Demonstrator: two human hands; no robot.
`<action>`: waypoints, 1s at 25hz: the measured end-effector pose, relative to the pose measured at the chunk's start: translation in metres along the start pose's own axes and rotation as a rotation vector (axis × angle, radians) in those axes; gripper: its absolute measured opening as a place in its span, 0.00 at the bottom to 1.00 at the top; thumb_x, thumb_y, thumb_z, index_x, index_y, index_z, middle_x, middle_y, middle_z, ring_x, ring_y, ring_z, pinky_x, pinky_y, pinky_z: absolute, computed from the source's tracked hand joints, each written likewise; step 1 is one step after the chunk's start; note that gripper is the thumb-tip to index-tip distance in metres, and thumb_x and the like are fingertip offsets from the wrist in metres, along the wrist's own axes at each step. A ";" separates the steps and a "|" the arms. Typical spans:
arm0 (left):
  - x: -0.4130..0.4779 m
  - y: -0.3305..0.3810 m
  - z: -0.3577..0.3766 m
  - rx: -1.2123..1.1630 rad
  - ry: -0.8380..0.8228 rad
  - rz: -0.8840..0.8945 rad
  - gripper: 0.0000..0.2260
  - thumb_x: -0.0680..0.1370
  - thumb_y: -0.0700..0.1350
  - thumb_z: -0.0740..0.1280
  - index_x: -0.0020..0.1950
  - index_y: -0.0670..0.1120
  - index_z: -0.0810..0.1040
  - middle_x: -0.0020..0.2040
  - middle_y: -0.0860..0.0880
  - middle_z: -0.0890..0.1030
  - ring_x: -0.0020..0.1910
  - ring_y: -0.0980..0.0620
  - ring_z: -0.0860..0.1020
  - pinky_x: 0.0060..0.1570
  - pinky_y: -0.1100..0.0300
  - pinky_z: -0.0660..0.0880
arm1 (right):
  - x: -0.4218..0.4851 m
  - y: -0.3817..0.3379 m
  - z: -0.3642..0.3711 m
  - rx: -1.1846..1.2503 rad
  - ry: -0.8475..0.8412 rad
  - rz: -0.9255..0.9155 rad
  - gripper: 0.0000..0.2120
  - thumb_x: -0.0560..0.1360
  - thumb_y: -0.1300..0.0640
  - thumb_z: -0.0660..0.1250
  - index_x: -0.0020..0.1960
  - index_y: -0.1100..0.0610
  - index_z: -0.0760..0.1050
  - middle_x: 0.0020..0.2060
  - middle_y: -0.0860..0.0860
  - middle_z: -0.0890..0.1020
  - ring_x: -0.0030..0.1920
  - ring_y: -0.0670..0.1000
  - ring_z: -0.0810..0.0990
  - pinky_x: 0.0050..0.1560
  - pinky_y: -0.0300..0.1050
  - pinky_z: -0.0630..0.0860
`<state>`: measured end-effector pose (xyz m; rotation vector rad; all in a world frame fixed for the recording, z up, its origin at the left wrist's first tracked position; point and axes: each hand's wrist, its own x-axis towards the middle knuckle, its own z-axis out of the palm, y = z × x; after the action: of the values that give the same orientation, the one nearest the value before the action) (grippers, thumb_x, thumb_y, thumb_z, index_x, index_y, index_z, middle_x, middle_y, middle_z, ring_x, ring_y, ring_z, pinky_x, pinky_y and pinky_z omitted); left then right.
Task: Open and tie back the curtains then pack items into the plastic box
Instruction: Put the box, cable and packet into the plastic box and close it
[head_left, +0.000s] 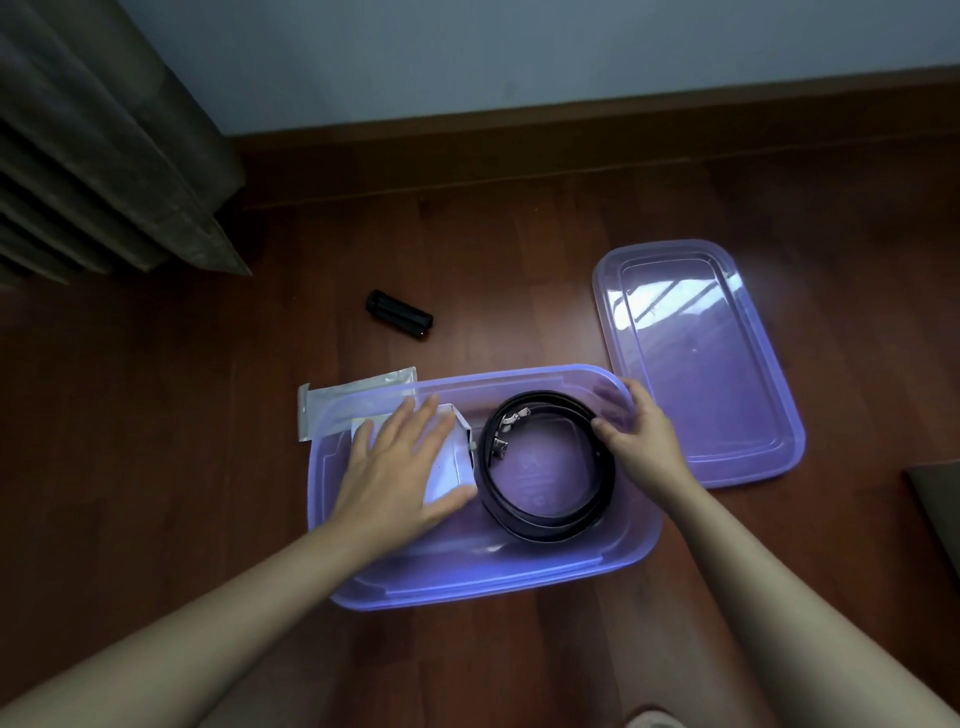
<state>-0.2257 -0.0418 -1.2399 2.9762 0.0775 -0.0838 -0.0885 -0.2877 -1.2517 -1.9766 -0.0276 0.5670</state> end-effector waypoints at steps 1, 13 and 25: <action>-0.005 -0.003 0.008 0.065 -0.037 0.064 0.35 0.70 0.70 0.55 0.70 0.49 0.70 0.72 0.45 0.69 0.71 0.42 0.66 0.59 0.35 0.68 | -0.001 0.000 0.000 -0.006 -0.006 0.011 0.20 0.73 0.68 0.66 0.59 0.48 0.70 0.58 0.44 0.79 0.56 0.47 0.79 0.64 0.51 0.73; 0.025 -0.022 -0.035 -0.389 0.417 0.067 0.19 0.74 0.51 0.59 0.63 0.45 0.71 0.66 0.42 0.71 0.65 0.45 0.68 0.65 0.49 0.61 | 0.003 0.006 0.000 -0.061 0.023 0.003 0.22 0.73 0.67 0.68 0.64 0.54 0.70 0.58 0.42 0.78 0.58 0.48 0.79 0.64 0.53 0.73; 0.034 -0.163 -0.006 -0.597 -0.307 -0.634 0.23 0.68 0.43 0.75 0.62 0.50 0.76 0.65 0.43 0.72 0.56 0.45 0.77 0.59 0.51 0.74 | 0.003 0.006 0.001 -0.106 0.034 0.004 0.20 0.72 0.66 0.69 0.61 0.51 0.70 0.56 0.41 0.79 0.57 0.49 0.80 0.63 0.55 0.74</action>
<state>-0.2003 0.1218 -1.2626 2.2124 0.8366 -0.4911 -0.0877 -0.2883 -1.2582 -2.0894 -0.0324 0.5438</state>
